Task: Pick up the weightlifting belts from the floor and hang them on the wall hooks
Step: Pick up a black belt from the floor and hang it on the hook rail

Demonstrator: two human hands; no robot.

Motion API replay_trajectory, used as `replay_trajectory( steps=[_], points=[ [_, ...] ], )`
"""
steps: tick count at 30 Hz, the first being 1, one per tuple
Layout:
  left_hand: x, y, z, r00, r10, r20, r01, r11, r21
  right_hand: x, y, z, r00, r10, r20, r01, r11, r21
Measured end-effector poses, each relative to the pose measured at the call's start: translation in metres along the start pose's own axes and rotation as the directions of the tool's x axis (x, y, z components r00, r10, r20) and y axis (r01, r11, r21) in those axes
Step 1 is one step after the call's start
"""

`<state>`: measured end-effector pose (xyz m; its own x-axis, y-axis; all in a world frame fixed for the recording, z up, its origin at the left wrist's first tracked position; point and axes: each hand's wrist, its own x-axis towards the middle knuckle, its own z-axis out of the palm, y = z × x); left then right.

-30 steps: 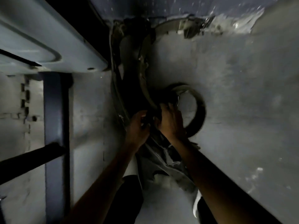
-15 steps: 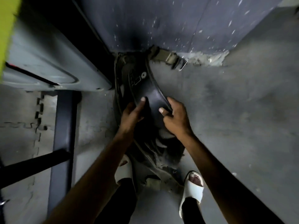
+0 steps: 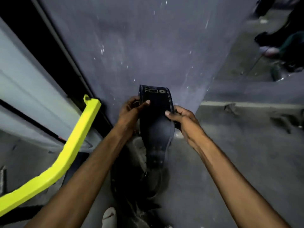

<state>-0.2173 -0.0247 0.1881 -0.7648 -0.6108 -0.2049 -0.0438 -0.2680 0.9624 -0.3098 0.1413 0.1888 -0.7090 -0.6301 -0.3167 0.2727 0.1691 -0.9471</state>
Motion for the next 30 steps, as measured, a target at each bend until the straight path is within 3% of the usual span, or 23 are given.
replay_trajectory(
  steps=[9,16,23,28,30],
  points=[
    [-0.093,0.214,0.055,0.94,0.282,0.194,-0.309,0.942,0.129,-0.068,-0.261,0.011,0.999,0.034,-0.008,-0.029,0.948,0.318],
    [-0.138,0.362,0.085,0.914,0.376,0.155,-0.388,0.92,0.056,-0.15,-0.382,0.033,0.987,-0.157,-0.03,0.157,0.923,0.351],
    [-0.193,0.371,0.076,0.824,0.526,0.212,-0.554,0.825,0.106,-0.212,-0.463,0.052,0.917,-0.358,-0.176,0.398,0.855,0.332],
    [-0.196,0.339,0.041,0.821,0.417,0.39,-0.548,0.766,0.335,-0.247,-0.498,0.066,0.861,-0.469,-0.2,0.509,0.792,0.336],
    [-0.203,0.356,0.031,0.826,0.394,0.404,-0.533,0.78,0.329,-0.26,-0.507,0.071,0.845,-0.501,-0.187,0.535,0.781,0.323]
  ],
)
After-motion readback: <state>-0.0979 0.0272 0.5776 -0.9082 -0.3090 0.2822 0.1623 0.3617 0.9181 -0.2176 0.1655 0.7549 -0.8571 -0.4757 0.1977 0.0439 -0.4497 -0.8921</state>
